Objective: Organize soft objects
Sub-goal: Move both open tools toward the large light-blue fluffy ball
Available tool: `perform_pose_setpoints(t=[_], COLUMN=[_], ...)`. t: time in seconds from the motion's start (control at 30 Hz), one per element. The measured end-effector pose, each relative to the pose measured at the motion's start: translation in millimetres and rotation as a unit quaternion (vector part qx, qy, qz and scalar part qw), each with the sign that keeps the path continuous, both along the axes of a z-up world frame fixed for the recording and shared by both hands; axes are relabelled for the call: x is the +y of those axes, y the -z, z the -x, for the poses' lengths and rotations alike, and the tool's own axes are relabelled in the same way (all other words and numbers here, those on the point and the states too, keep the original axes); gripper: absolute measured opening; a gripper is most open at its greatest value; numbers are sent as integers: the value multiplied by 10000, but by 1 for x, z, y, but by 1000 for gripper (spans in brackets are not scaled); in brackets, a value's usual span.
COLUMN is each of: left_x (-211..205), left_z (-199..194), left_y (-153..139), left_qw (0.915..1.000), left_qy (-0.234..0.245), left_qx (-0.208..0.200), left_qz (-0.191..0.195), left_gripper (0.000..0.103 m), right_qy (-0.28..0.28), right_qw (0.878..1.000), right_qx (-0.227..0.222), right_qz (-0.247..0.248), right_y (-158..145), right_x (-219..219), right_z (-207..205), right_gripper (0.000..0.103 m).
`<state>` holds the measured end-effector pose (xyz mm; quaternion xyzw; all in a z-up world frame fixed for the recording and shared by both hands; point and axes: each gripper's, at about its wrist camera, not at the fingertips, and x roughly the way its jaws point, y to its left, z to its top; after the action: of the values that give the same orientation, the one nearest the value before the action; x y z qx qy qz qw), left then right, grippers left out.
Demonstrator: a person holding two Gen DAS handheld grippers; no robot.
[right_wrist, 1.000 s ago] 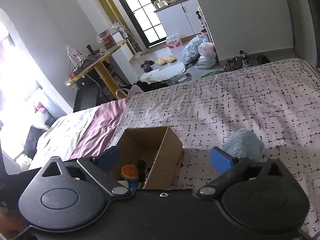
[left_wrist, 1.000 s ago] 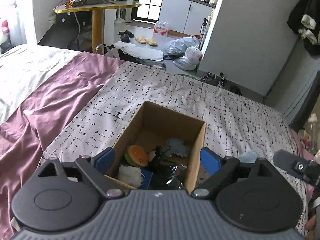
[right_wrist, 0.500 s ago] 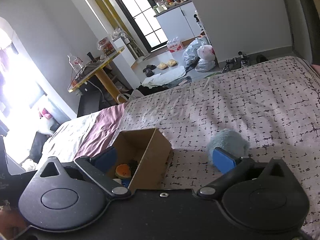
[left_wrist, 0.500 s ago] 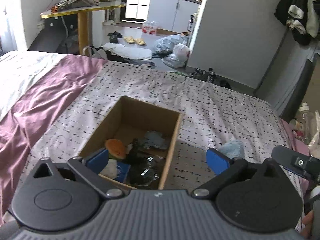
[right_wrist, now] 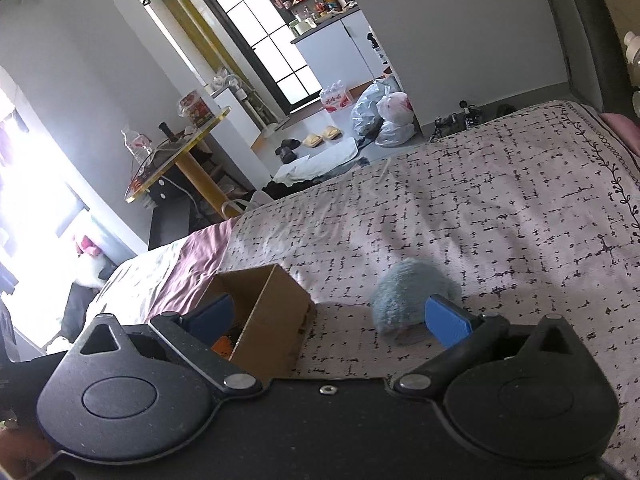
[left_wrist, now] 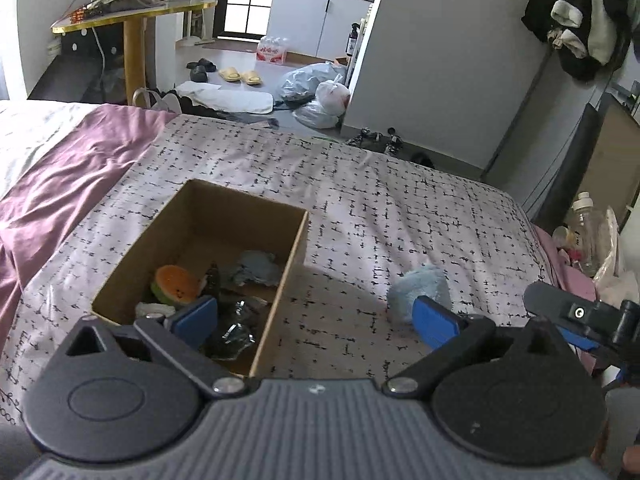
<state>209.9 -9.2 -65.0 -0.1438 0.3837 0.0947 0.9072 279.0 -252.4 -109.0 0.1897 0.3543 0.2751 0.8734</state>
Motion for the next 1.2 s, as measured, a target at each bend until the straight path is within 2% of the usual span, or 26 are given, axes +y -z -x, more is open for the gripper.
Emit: perform_pose_setpoints(t=[0.13,0.3,0.47,0.63,0.8,1.03,1.1,1.2], left_x=[-5,-15,-19,-20,-25,-41,-46,-58], left_z=[-4,-11,-18,-25,-36,-58,-63,-70], left_y=[3,13,21,23,28,40,45,61], left_qw=[10000,9998,9988,9986,9992,9995,9993,9979], left_qy=[-3,36,-229,-307,-198,100,228,459], left_qx=[-61,54,213,175,98,74,58,246], left_qz=[-24,-174,-374,-396,-343,-274,-292,-374], left_gripper=[103,103,103,103,102,100,100,100], right_qy=[27,173,347,495,609,871,881,960], right_qw=[9999,9998,9986,9948,9935,9876,9868,9852], right_qx=[-37,44,343,783,863,1173,1226,1339], right_qz=[-151,-121,-226,-433,-425,-570,-582,-475], right_y=[14,26,39,56,62,77,81,88], right_x=[-10,-15,-25,-34,-34,-43,-43,-43], right_z=[-4,-10,-18,-27,-33,-47,-49,-56], right_gripper=[103,103,103,103,101,79,79,78])
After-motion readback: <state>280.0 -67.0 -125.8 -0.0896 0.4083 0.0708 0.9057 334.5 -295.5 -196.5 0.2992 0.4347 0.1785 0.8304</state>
